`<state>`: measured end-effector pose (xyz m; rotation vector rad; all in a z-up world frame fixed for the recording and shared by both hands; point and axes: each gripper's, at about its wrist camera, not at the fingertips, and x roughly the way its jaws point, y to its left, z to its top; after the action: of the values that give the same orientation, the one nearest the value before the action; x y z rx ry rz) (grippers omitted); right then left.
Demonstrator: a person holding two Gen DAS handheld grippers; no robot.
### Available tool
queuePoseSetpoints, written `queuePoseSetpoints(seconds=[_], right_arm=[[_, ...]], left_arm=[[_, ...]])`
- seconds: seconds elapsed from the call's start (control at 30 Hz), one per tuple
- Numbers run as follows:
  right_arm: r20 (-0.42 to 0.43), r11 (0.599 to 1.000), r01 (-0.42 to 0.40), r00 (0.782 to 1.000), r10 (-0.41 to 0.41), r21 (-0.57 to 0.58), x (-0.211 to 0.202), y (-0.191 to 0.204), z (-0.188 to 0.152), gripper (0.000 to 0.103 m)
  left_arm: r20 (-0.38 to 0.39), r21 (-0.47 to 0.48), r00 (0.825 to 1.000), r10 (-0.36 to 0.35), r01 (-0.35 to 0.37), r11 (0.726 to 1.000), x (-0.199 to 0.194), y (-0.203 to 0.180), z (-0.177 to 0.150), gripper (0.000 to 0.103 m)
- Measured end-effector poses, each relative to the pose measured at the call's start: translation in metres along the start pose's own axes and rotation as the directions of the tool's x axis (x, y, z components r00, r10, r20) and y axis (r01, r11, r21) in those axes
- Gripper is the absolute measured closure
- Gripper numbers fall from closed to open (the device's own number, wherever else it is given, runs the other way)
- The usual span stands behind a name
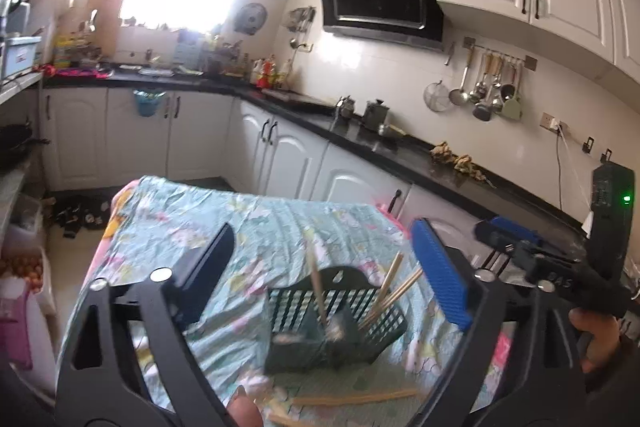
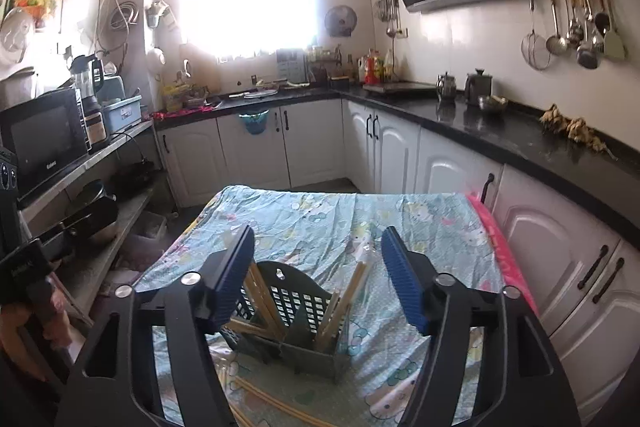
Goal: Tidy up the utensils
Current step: 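Lower the chopsticks into the caddy and open both tools, then move both open tools down to the remaining chopsticks beside the caddy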
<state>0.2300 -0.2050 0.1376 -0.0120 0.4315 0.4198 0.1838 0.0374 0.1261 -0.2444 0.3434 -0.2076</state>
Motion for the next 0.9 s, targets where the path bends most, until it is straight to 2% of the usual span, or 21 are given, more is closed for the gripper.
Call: queuePoseSetpoints(seconds=[0.07, 0.33, 0.9], right_arm=[[0.019, 1.000, 0.007, 1.000, -0.006, -0.021, -0.009, 0.004, -0.005, 0.029], [0.033, 0.996, -0.012, 0.999, 0.015, -0.083, -0.033, 0.021, -0.025, 0.022], [-0.030, 0.987, -0.047, 0.999, 0.043, -0.153, -0.054, 0.057, -0.077, 0.018]], left_arm=[[-0.007, -0.006, 1.000, 0.006, -0.006, 1.000, -0.006, 0.004, -0.007, 0.011], [-0.030, 0.001, 0.999, 0.037, -0.037, 0.999, -0.026, 0.011, -0.025, 0.011], [-0.097, -0.017, 0.992, 0.078, -0.080, 0.997, -0.055, 0.025, -0.069, 0.011]])
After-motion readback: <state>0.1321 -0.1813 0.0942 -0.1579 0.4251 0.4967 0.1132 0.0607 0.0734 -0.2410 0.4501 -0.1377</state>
